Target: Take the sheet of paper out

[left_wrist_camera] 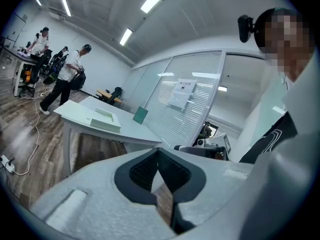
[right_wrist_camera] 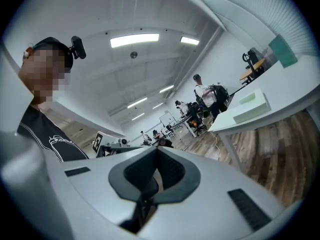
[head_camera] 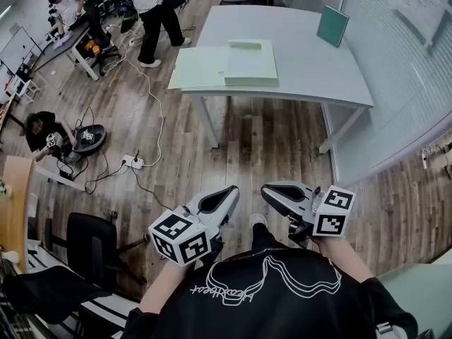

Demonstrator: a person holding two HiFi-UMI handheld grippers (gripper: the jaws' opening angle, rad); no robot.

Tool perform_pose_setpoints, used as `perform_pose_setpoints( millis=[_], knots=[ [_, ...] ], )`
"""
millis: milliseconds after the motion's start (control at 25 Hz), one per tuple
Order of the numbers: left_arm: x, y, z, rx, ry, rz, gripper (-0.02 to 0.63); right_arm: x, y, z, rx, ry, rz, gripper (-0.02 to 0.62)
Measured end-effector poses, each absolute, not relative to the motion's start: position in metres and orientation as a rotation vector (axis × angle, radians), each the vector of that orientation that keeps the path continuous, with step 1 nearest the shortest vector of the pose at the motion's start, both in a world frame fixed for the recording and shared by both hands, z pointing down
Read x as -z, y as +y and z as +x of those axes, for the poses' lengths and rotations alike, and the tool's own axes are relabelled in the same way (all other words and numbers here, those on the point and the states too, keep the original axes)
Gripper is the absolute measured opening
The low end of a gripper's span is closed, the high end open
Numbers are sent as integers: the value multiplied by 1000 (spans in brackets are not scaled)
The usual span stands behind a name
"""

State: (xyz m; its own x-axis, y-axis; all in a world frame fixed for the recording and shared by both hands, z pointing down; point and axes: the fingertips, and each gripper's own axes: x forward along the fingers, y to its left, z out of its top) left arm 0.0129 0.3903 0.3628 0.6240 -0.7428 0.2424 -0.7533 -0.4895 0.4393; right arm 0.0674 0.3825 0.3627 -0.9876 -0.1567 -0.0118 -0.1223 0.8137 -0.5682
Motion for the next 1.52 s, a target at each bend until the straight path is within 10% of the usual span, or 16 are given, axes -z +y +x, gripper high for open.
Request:
perform_pose_setpoints(
  millis=[1520],
  knots=[
    [-358,57,2,-87,-1095,2352,12,-360,50,71,902,2857,-311,9]
  ],
)
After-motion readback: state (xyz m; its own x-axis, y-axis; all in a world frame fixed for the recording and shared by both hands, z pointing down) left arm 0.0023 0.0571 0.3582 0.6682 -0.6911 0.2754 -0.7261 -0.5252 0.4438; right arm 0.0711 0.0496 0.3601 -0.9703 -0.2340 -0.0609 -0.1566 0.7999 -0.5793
